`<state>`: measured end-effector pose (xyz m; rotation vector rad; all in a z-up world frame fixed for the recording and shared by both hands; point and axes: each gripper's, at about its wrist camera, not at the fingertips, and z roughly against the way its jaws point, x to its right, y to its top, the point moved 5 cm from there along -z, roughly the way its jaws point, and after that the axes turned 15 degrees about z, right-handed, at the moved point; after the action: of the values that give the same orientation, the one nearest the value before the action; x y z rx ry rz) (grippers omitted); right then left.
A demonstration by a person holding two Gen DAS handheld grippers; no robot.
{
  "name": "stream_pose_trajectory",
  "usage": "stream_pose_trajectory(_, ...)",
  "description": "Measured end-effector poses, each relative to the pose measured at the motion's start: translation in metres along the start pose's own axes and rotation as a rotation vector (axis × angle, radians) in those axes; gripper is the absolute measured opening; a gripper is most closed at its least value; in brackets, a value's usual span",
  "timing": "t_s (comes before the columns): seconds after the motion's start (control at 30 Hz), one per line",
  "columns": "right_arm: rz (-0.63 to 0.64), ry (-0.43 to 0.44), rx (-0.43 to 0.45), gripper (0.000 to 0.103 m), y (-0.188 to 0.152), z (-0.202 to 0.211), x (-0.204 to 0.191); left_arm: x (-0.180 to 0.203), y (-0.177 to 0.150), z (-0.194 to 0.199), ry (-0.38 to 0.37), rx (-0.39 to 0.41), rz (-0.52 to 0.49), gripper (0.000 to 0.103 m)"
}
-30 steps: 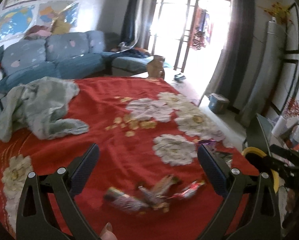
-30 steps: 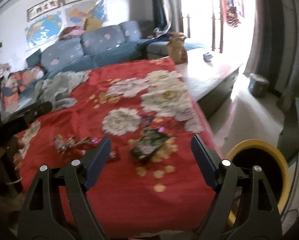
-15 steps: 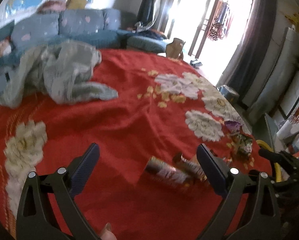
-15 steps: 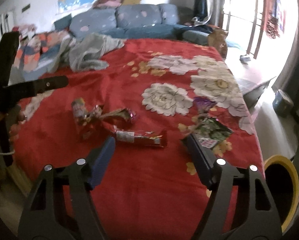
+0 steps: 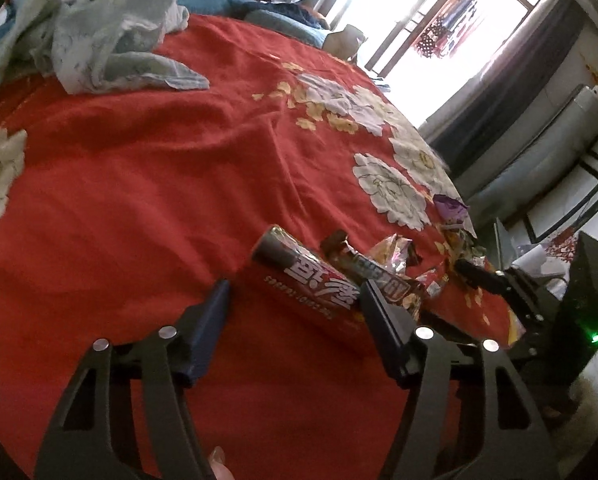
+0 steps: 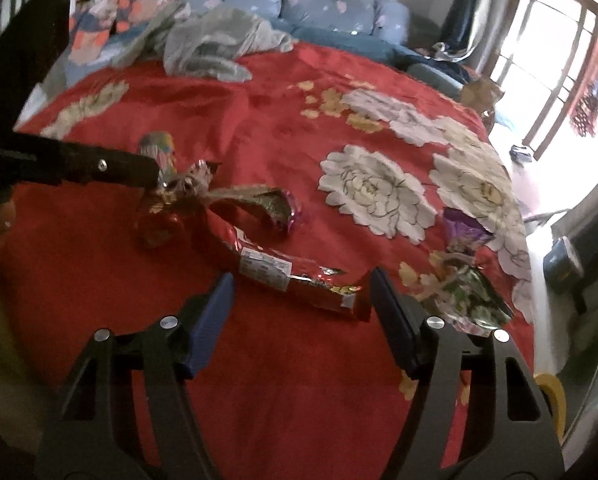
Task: Collect trash
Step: 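Grasp a red snack tube with the right gripper while the left gripper grasps a red can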
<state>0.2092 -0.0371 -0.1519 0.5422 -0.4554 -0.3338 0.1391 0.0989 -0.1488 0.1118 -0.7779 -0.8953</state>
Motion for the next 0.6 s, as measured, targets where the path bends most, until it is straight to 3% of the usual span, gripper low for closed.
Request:
stream_pose_trajectory(0.13, 0.002, 0.032, -0.01, 0.051, -0.001, -0.014, -0.004, 0.001, 0.003, -0.008, -0.004, 0.001, 0.01, 0.064)
stream_pose_trajectory(0.3, -0.013, 0.08, 0.022, 0.022, 0.001, -0.017, -0.009, 0.002, 0.007, -0.015, 0.0, 0.007, 0.032, 0.064)
stream_pose_trajectory(0.4, -0.004, 0.084, 0.037, 0.013, 0.002, -0.015, -0.013, 0.002, 0.008, -0.017, 0.001, 0.013, 0.037, 0.064)
stream_pose_trajectory(0.6, -0.034, 0.096, 0.048, 0.006, -0.002, -0.005, -0.015, -0.001, 0.013, -0.017, -0.004, 0.018, 0.044, 0.055)
